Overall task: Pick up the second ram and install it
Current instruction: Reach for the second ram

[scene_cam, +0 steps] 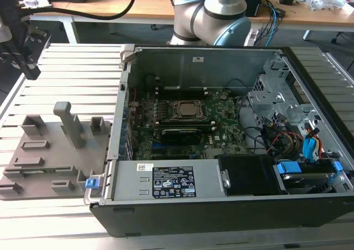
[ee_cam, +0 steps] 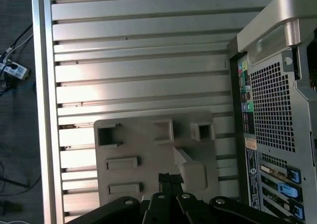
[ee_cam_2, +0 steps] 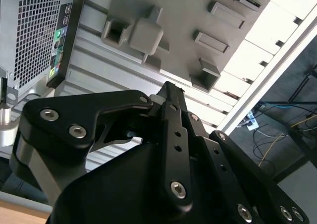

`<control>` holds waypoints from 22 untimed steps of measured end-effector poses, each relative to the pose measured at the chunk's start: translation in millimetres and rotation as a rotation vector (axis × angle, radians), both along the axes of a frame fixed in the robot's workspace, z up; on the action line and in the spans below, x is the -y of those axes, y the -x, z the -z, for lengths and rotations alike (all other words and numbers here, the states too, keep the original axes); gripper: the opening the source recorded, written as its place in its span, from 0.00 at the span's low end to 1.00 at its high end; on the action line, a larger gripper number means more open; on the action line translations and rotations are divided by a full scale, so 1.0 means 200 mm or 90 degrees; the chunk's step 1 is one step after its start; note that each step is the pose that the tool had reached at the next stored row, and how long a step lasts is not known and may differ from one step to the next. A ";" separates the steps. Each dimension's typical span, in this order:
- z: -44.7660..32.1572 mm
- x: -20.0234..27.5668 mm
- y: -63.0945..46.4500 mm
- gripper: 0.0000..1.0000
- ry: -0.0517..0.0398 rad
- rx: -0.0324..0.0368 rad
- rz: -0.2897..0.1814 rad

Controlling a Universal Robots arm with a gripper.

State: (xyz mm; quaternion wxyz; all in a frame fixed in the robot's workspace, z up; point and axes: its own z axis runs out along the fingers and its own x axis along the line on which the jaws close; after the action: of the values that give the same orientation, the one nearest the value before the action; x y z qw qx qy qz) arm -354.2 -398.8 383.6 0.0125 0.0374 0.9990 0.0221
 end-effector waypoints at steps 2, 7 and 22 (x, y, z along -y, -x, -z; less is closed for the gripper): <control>0.002 0.000 0.02 0.11 0.0000 0.0000 0.000; 0.006 0.000 0.07 0.11 0.0000 0.0000 0.000; 0.017 0.178 0.12 0.11 0.0060 0.0000 -0.001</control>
State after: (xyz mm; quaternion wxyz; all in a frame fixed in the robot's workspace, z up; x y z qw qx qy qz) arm -379.0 -434.4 380.1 0.0127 0.0369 0.9991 0.0174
